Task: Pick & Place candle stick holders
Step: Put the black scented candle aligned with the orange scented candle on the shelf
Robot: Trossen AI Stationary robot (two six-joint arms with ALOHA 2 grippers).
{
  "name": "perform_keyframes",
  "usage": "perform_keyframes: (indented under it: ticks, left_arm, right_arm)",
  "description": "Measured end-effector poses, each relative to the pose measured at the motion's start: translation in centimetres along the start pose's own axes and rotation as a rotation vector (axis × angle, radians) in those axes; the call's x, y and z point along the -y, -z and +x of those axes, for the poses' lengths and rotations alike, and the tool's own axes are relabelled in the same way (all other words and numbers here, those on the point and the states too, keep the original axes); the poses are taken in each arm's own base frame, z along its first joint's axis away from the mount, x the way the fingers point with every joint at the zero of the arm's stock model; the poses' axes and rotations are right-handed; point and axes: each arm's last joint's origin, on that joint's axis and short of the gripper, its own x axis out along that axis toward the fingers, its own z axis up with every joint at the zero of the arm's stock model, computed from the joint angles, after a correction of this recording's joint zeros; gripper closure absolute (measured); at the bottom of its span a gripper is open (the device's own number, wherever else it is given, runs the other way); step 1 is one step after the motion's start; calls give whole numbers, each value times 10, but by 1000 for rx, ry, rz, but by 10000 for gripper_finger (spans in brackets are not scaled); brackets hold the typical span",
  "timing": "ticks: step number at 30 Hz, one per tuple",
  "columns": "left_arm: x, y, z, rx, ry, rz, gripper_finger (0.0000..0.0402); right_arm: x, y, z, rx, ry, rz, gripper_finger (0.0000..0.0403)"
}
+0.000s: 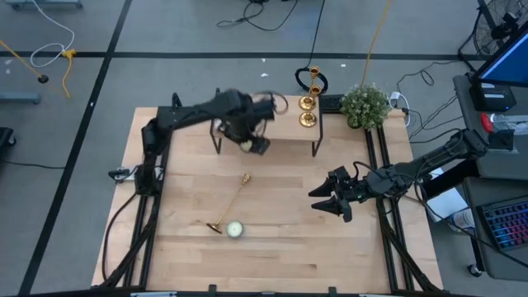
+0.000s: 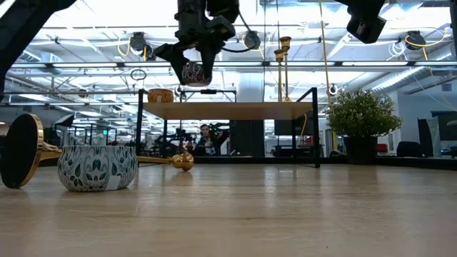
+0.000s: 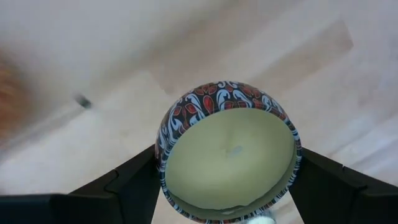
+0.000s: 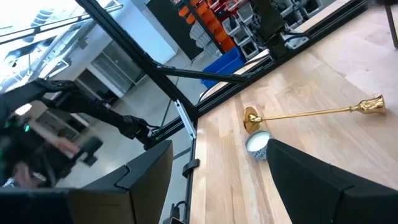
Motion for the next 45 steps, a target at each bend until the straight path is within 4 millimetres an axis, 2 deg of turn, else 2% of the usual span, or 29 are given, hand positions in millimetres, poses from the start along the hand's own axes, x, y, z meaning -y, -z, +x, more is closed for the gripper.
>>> perform_keyframes:
  ticks: [9,15,21,25,32,45]
  left_arm:
    - [-73,-50,-43,121,83,-67,108]
    - [-114,-67,-48,136,90,-121,107]
    - [-138,-74,-51,165,41,-214,106]
    - [-146,-77,-53,170,36,-243,106]
    - [-141,-76,-52,165,45,-227,106]
    - [-127,-91,-19,84,8,-144,106]
  right_arm:
    - [1,-3,0,57,38,19,147]
    - [3,-5,0,100,81,34,147]
    - [2,-6,0,136,100,40,147]
    - [4,-7,0,144,108,40,147]
    - [6,-10,0,154,120,42,147]
    - [6,-10,0,153,117,57,147]
